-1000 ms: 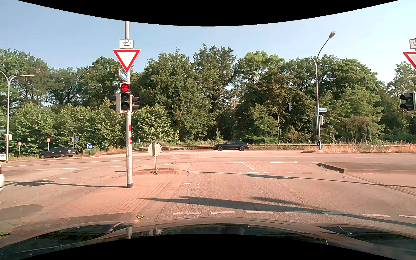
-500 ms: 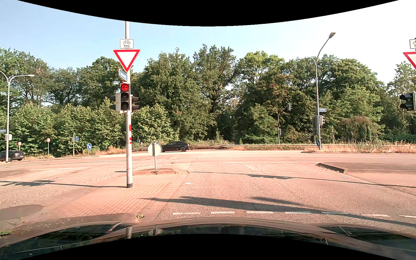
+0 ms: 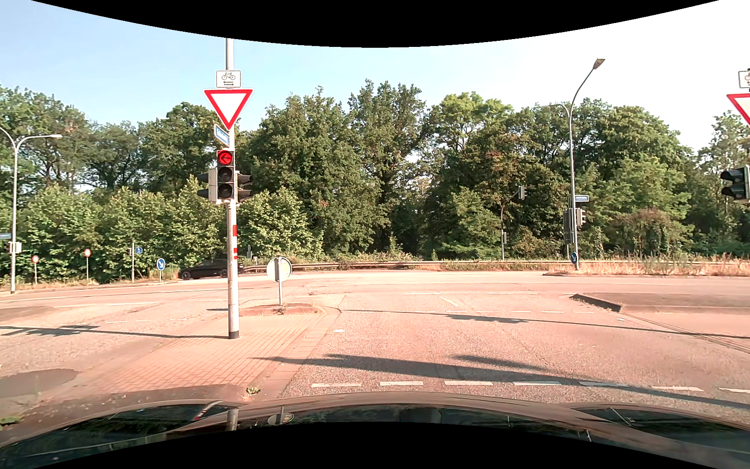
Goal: Follow the waypoints while adhering to traffic rules and regulations
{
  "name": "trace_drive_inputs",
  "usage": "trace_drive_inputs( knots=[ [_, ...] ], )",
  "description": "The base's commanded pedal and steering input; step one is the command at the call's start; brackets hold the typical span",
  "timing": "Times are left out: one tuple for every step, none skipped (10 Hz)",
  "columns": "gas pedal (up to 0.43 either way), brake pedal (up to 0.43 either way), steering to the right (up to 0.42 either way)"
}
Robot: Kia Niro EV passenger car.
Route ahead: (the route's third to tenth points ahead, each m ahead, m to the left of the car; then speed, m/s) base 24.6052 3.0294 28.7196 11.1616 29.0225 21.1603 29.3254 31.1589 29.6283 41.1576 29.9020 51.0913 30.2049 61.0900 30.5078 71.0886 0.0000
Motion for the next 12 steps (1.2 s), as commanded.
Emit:
trace_drive_inputs(
  knots=[
    [0.000, 0.305, -0.001],
    [0.000, 0.311, -0.001],
    [0.000, 0.305, -0.001],
    [0.000, 0.305, -0.001],
    [0.000, 0.305, -0.001],
    [0.000, 0.305, -0.001],
    [0.000, 0.311, -0.001],
    [0.000, 0.305, -0.001],
    [0.000, 0.305, -0.001],
    [0.000, 0.299, -0.001],
    [0.000, 0.305, -0.001],
    [0.000, 0.305, -0.001]
  ],
)
